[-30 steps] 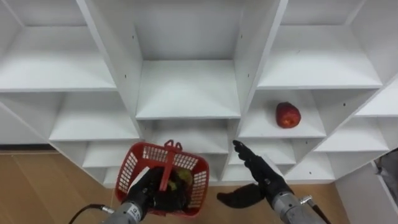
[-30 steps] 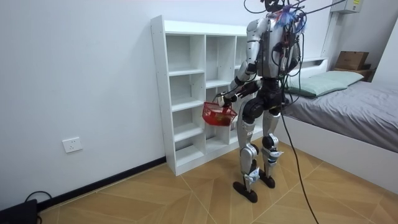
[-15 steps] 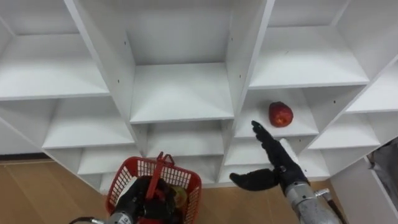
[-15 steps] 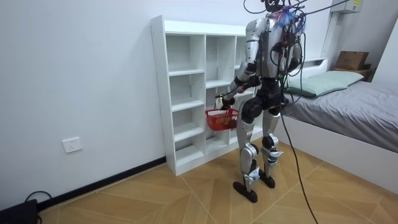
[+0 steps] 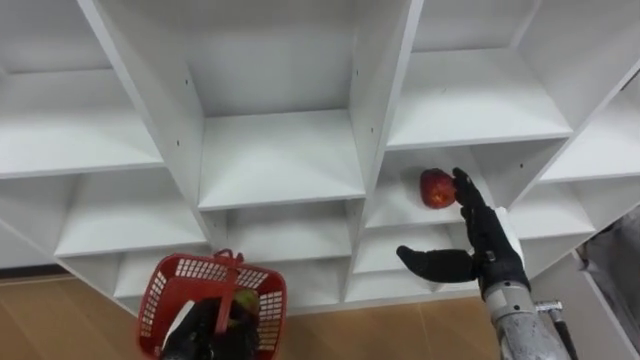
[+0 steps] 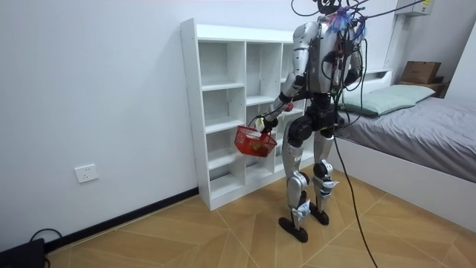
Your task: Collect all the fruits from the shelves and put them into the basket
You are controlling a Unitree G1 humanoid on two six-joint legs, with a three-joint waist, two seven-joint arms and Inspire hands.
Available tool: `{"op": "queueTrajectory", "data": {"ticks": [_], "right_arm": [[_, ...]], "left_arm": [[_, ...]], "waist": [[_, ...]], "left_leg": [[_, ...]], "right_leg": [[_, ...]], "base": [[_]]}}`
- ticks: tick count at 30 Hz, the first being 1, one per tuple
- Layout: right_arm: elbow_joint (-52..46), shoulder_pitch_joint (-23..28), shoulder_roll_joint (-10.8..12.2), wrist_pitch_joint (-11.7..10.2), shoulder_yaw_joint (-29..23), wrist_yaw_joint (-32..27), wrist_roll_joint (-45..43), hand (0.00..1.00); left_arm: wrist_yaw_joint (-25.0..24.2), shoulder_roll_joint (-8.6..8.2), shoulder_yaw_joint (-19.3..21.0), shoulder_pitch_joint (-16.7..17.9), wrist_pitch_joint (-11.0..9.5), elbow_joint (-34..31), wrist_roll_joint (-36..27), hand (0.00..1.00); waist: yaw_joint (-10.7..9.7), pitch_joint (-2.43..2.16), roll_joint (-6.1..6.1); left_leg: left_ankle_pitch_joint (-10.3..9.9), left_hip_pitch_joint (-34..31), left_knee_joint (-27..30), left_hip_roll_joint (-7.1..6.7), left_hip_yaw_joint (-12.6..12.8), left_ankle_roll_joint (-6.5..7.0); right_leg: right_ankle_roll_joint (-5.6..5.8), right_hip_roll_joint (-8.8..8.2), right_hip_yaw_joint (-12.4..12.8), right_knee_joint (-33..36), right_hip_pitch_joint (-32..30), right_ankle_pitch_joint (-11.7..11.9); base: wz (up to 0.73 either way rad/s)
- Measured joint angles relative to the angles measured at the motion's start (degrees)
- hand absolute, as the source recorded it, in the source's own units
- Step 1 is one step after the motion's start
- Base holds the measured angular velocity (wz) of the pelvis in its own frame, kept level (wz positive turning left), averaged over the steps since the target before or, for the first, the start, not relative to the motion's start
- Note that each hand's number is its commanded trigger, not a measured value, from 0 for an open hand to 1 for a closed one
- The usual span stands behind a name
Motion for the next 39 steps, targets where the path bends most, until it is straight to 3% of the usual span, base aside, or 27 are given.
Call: {"op": "queueTrajectory", "data": {"ticks": [4, 13, 19, 33, 39], "right_arm": [[-0.4, 0.3, 0.0, 0.0, -0.4, 0.0, 0.0, 0.00], [-0.1, 1.1, 0.0, 0.0, -2.6, -0.2, -0.3, 0.00], [0.2, 1.2, 0.0, 0.0, -4.5, -1.6, -0.5, 0.00], [1.1, 1.3, 0.1, 0.1, -4.4, -2.1, -0.4, 0.00], [1.7, 1.3, 0.1, 0.2, -4.5, -2.6, -0.4, 0.00]], "left_arm": [[0.2, 0.05, 1.0, 0.9, 0.5, -0.4, 0.0, 1.00], [0.3, 0.16, 1.1, 1.3, 0.5, -0.4, 0.1, 1.00], [0.2, 0.22, 1.1, 1.3, 0.5, -0.4, 0.1, 1.00], [0.0, 0.29, 1.1, 1.3, 0.5, -0.8, 0.2, 1.00], [0.0, 0.29, 1.1, 1.3, 0.5, -0.8, 0.2, 1.00]], "waist": [[0.0, -0.49, -0.08], [-1.2, -0.33, -0.29], [-1.4, 0.05, -0.61], [-1.2, -0.01, -0.50], [-1.2, -0.29, -0.31]], "left_leg": [[0.0, 0.4, 0.0, 0.00, -0.1, 0.00], [0.0, 0.9, 0.0, -0.07, -0.6, 0.02], [-0.1, 1.0, 0.0, -0.05, -0.5, 0.02], [-0.3, 0.9, 0.0, -0.01, -0.1, -0.01], [-0.3, 1.0, 0.0, 0.00, -0.1, -0.01]], "right_leg": [[0.00, -0.01, 0.0, 0.0, 0.4, 0.0], [0.08, -0.10, -0.5, -0.1, 1.5, -0.1], [0.07, -0.05, -0.4, -0.1, 1.3, -0.1], [0.09, -0.02, -0.5, -0.1, 0.6, -0.1], [0.09, -0.01, -0.5, -0.1, 0.7, -0.1]], "base": [[0.00], [0.03], [0.00], [0.00], [0.00]]}}
